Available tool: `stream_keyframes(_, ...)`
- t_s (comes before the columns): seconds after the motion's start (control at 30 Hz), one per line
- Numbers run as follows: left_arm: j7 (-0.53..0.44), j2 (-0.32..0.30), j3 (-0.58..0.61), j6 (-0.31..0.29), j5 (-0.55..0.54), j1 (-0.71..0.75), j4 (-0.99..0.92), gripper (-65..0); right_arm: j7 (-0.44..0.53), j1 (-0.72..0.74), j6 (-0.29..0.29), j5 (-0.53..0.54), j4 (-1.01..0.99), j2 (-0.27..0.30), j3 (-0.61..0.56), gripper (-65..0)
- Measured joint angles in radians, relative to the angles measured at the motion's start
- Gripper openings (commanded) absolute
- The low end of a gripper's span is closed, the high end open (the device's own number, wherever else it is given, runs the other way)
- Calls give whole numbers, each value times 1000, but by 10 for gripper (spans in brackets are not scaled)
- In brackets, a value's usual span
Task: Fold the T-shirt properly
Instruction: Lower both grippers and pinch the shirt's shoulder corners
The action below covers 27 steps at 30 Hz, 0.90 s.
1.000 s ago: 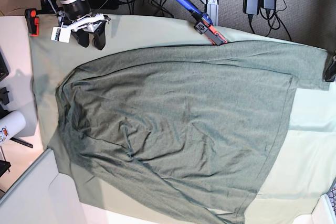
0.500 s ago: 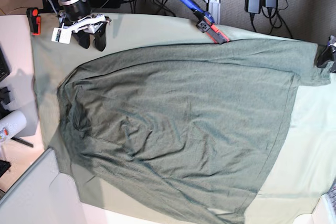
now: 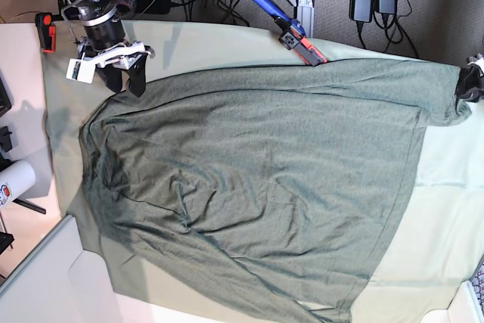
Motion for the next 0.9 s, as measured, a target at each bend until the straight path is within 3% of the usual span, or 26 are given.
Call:
stream_keyframes(0.03,1,0,0,0,1,2,0,-648,0,4,-6,-3,-11,0,0,-329)
stream_keyframes(0.17,1,-1,0,0,0,2,0,-650,-7,31,-87,-9,-79,-3,0,-329)
stream_keyframes(0.4,1,-1,0,0,0,3,0,-650,-7,111,-87,-5,-172,-6,0,-329)
stream_keyframes(0.7,31,-6,2,0,7,6,53,-650,-3,141,-87,29,-185,-70,2,-341)
stream_keyframes(0.9,32,-23,2,0,7,5,65,-650,-8,142,-86,-5,-186,-89,3,-579)
